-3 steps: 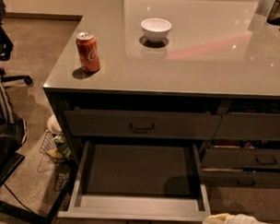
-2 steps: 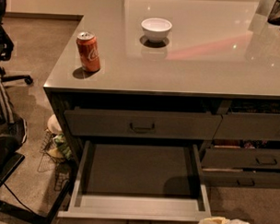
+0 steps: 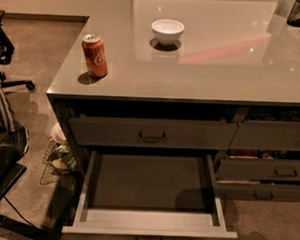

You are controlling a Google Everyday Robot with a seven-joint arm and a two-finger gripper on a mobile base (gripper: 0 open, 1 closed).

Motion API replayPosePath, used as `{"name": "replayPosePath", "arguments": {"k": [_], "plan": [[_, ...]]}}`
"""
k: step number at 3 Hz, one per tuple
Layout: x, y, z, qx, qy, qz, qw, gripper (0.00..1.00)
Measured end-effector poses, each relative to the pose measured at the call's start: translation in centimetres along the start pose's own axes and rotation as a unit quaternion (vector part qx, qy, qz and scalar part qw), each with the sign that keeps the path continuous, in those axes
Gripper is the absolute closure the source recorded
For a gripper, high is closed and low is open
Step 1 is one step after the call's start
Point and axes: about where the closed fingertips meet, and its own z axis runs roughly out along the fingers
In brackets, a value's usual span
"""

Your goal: Close middle drawer

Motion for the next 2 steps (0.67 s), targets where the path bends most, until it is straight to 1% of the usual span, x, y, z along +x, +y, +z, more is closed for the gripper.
{"name": "replayPosePath", "arguments": {"k": [1,2], "plan": [[1.2,-0.2,2.1,-0.022,-0.023,-0.001,0.9995,1.0],[0.7,-1.6,5.3,-0.045,-0.043,-0.017,0.9979,1.0]]}}
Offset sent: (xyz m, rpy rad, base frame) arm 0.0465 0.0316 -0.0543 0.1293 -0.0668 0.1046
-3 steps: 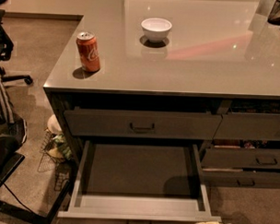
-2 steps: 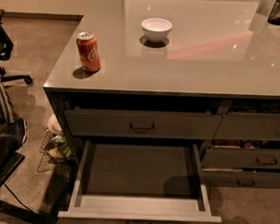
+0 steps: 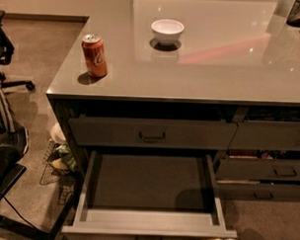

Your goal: Close middle drawer

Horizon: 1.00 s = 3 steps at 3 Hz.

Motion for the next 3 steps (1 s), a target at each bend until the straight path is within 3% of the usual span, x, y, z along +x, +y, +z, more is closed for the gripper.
{"name": "replayPosePath", "arguments": {"k": [1,3], "plan": [[-0.4,-0.8,0.9,-0.006,-0.001,-0.008,0.9999,1.0],[-4.8,-6.5,5.1,-0.027,0.001,-0.057,0.998,1.0]]}}
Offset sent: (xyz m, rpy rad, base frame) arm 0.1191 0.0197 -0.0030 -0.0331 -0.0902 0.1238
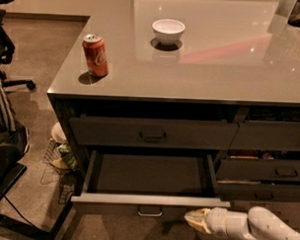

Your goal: Close middle drawer

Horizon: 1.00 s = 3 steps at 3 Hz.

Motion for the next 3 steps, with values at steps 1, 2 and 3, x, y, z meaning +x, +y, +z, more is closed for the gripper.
{"name": "replayPosePath", "arguments": {"k": [1,2,3], "plan": [[-0.9,-2.4,1.7,-0.012,0.002,-0.014,0.9998,1.0],[-0.9,-2.4,1.7,-0.012,0.002,-0.014,0.9998,1.0],[-1.1,-4.3,2.1,-0.012,-0.004,-0.019,0.9997,1.0]]}}
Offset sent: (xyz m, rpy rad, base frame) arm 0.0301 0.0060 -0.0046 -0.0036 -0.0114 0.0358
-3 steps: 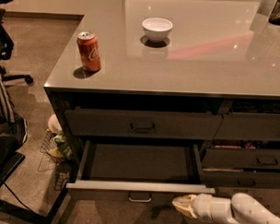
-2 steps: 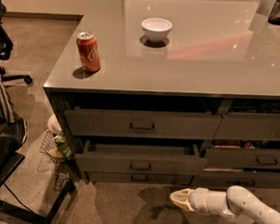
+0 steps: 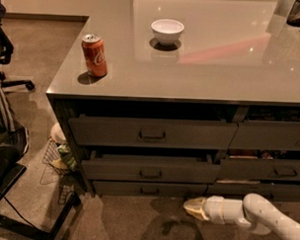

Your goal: Close middle drawer

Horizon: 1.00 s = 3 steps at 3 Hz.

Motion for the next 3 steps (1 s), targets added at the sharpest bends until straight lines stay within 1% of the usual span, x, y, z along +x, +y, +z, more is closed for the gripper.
{"name": "replayPosePath", "arguments": {"k": [1,2,3], "plan": [[-0.2,-6.3,1.1,-0.006,-0.011,-0.005,0.9999,1.0],[-0.6,-10.8,1.2,0.001,-0.016,-0.01,0.9998,1.0],[-1.2,-14.6,0.7,0.023,-0.018,-0.012,0.9995,1.0]]}}
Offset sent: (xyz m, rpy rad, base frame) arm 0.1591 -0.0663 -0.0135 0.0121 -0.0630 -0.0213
